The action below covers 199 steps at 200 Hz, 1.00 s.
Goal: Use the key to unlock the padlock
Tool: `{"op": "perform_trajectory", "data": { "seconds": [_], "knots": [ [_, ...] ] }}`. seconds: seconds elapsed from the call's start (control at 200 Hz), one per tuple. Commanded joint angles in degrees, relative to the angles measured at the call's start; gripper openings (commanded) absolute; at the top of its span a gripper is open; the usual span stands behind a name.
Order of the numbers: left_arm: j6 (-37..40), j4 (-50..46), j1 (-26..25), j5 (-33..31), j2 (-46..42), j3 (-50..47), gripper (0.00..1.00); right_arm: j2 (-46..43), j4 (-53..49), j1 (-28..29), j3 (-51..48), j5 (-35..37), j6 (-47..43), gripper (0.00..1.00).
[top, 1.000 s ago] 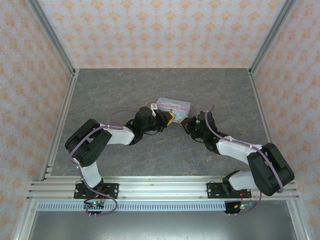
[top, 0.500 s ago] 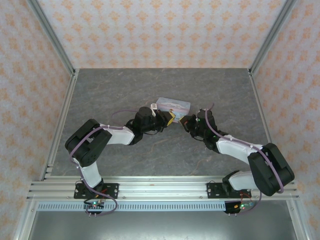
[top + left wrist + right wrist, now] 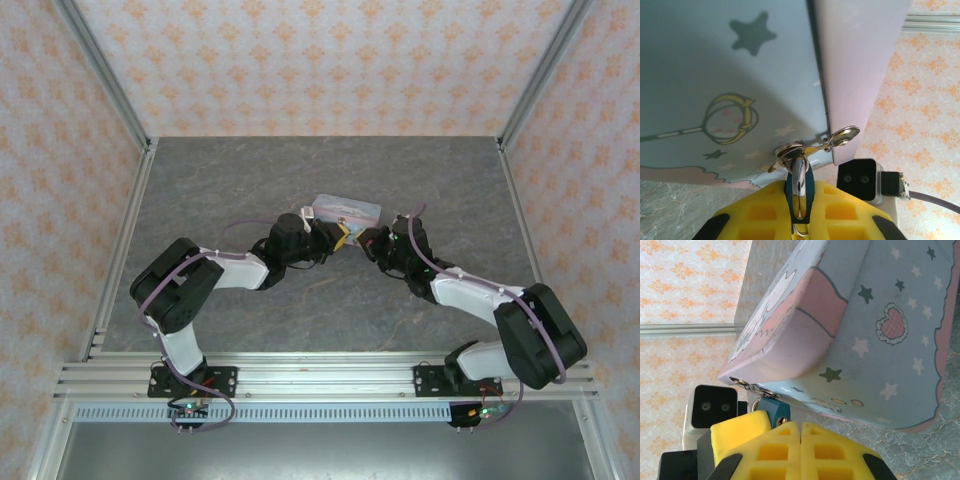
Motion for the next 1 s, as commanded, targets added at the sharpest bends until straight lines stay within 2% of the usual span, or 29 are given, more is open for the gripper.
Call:
{"op": "perform_trajectory", "data": {
  "seconds": [0.0,0.581,0.701,0.881,0.991],
  "knots": [
    [0.21,1.53,-0.29,-0.79,-1.34,-0.62,0.00,-0.13,1.85,0.56,2.00,-0.66,0.54,0.00],
    [-0.04,1.69,-0.37,-0.78,-1.76,-0.76,0.00,0.74,1.90,0.56,2.82,-0.21,-0.20,0.00],
    [-1.85,3.72,-0.47,-0.70,-1.71,-0.83,0.00,2.47,6.84,0.56,0.76,-0.48,0.93,0.00],
    [-4.18,6.93,-0.79,-0.80,-1.69,-0.88,0.00,6.06,20.20,0.47,-3.05,-1.08,5.19,0.00],
    [-4.27,7.52,-1.08,-1.06,-1.96,-0.94,0.00,7.24,22.36,0.47,-2.84,-1.77,6.64,0.00]
  ]
}}
